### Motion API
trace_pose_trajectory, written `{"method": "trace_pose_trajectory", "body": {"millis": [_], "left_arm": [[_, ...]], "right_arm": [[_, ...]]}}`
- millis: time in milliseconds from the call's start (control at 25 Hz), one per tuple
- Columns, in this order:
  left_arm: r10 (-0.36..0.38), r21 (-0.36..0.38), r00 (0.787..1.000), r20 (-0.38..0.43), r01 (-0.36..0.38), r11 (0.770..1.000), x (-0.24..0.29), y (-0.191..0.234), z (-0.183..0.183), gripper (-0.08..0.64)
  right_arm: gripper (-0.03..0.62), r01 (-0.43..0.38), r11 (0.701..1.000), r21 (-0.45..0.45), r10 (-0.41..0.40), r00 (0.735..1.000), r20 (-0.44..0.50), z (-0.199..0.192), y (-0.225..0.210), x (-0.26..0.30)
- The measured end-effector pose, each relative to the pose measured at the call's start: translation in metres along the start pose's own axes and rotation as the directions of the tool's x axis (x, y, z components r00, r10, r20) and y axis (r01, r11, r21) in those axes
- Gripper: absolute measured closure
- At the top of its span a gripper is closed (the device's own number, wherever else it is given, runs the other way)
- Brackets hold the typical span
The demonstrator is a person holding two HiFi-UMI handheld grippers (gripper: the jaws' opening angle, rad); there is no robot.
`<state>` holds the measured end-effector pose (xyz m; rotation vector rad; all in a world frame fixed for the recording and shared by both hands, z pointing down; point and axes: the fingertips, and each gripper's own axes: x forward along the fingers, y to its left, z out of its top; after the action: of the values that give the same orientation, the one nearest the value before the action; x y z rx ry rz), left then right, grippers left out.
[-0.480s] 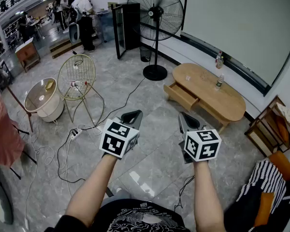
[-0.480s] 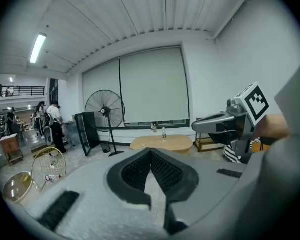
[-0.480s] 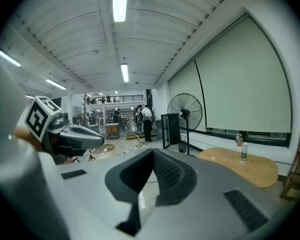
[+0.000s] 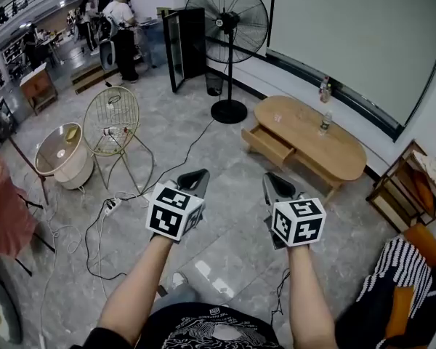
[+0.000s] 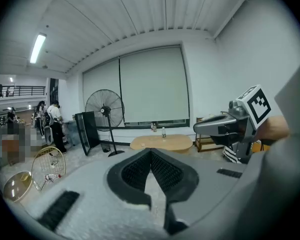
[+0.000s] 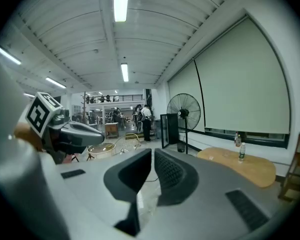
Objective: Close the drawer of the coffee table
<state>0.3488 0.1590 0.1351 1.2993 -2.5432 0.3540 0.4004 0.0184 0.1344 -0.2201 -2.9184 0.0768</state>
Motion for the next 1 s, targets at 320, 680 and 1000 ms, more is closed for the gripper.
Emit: {"method": "trace_pose_trajectory", "body": {"millis": [320,680,1000], "left_arm": [[-0.031,0.007,0.999,0.006,0.031,0.999,0.022,0.012,0.007,0.558],[-0.1,0.014,0.995,0.011,0.1,0.995,0.082,0.078,0.007,0.558],[-0.24,0.022,0.971,-0.008,0.24,0.971,0.156,0.161,0.018,0.558]], "right_arm": [[0.515,0.041,0.999,-0.001,-0.041,0.999,0.002,0.004,-0.014,0.017],[0.451,0.099,0.995,0.015,-0.098,0.995,-0.027,0.006,-0.029,0.094],[0.399,0.218,0.974,0.056,-0.215,0.975,-0.047,0.025,-0.042,0.184]]}}
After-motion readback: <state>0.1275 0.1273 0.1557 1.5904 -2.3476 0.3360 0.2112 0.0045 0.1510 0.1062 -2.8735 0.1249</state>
